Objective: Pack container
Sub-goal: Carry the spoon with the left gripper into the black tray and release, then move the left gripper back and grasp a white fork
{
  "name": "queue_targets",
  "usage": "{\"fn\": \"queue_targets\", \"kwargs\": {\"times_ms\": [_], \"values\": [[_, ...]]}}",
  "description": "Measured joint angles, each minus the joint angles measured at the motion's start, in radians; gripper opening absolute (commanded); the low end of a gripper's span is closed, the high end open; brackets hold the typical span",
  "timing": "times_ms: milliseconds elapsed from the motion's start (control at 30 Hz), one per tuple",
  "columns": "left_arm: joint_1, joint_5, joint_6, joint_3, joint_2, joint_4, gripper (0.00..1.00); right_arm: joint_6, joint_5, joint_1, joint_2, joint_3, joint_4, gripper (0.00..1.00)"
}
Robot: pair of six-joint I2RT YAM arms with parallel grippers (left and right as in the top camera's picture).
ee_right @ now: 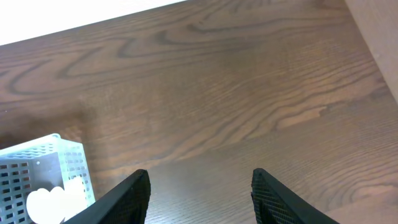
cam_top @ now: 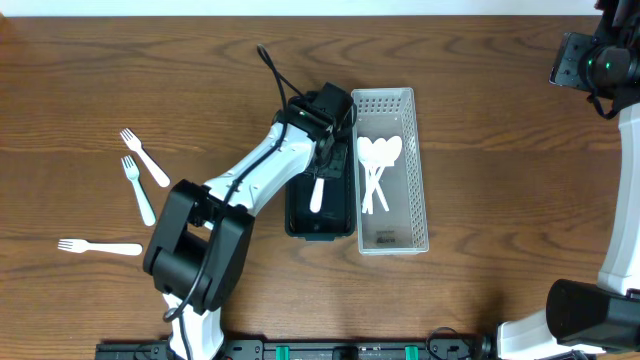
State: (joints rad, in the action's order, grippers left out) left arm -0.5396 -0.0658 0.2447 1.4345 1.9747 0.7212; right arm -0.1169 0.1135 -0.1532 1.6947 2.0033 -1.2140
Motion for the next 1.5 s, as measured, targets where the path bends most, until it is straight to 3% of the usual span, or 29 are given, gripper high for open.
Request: {"fn": "queue_targets", "kwargs": {"times_ms": [200,267,400,533,667,833,1000,1500], "values": [[0.0,0.067,-0.096,0.0,-0.056,0.006,0.57,0.0,0.0,0.0,0.0,0.0,0.0,0.56],[0.003,0.09,-0.123,0.003,-0.108,0.016,0.57,0.0,0.0,0.0,0.0,0.0,0.0,0.56],[0.042,0.154,-0.162,0.05,-0.274,0.032,0.68,0.008,0.0,-0.005,0.0,0.0,-0.001,0.56],[0.188,0.206,-0.15,0.084,-0.439,0.038,0.69,0.014,0.0,-0.017,0.0,0.0,-0.004,0.56],[0.422,0.237,-0.073,0.101,-0.512,0.113,0.69,0.016,0.0,-0.021,0.0,0.0,-0.009,0.56],[0.644,0.248,0.027,0.072,-0.471,0.237,0.73,0.016,0.0,-0.021,0.0,0.0,-0.016,0.56],[0.795,0.249,0.055,0.011,-0.41,0.256,0.74,0.016,0.0,-0.021,0.0,0.0,-0.031,0.57],[0.926,0.23,0.059,-0.1,-0.152,0.169,0.74,0.016,0.0,-0.021,0.0,0.0,-0.087,0.57]]}}
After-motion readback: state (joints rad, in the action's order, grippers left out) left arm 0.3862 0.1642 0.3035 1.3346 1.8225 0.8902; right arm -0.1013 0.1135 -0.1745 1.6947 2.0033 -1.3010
